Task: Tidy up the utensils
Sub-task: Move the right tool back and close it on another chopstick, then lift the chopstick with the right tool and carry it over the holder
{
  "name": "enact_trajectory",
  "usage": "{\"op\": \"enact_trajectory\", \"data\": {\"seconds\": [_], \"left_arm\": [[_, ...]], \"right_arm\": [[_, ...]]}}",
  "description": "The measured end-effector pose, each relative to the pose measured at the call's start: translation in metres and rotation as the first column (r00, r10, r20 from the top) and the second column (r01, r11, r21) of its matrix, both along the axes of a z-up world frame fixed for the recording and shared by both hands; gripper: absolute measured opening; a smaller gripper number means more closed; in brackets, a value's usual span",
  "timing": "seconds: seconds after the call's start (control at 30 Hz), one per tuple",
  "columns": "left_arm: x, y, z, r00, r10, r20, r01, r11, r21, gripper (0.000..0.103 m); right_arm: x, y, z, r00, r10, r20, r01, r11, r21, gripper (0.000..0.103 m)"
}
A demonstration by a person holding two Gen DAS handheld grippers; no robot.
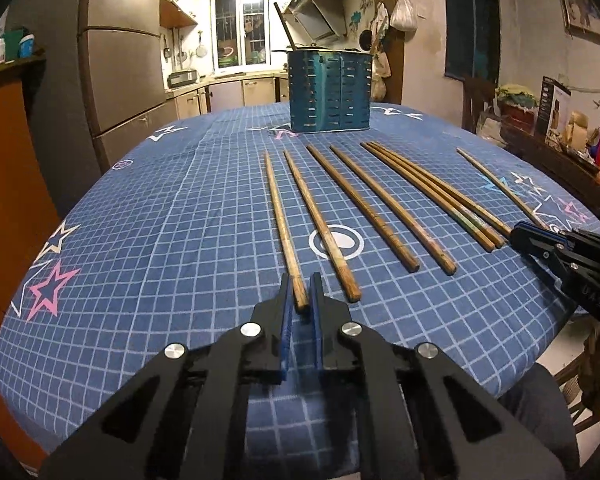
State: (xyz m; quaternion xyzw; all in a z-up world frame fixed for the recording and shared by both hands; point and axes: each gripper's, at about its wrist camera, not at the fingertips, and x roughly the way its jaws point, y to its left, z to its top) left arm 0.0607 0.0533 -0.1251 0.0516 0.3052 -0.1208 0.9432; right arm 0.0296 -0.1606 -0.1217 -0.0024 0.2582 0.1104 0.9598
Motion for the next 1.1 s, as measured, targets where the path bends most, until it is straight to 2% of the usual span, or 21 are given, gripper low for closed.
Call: {"op": "enact_trajectory", "data": {"seconds": [0.1, 0.23, 0.53, 0.77, 1.1], "left_arm": [[-0.002, 0.003, 0.002, 1.0, 0.013, 0.0, -0.013, 1.0, -0.014, 0.005], [-0.011, 0.008, 0.017, 0.999, 0.024, 0.038, -0.023, 0.999, -0.029, 0.005], [-0.027, 0.013, 0.079, 0.98, 0.031, 0.196, -0.022, 0.998, -0.052, 0.005], [-0.01, 0.015, 0.127, 0.954, 0.035, 0.297, -0.015, 0.998, -0.068, 0.005], [0.052, 0.012, 0.172, 0.953, 0.012, 0.302, 0.018, 0.995, -0.097, 0.005]], "right_arm": [[-0.008, -0.006, 0.008, 0.999, -0.014, 0.034, 0.014, 1.0, 0.016, 0.007], [-0.02, -0.01, 0.028, 0.995, -0.015, 0.099, 0.014, 1.0, 0.012, 0.007], [-0.032, -0.021, 0.086, 0.971, 0.009, 0.239, -0.008, 1.0, -0.007, 0.007], [-0.005, -0.034, 0.133, 0.96, 0.043, 0.278, -0.045, 0.999, 0.001, 0.007], [0.057, -0.039, 0.178, 0.963, 0.094, 0.254, -0.098, 0.995, 0.003, 0.007]]}}
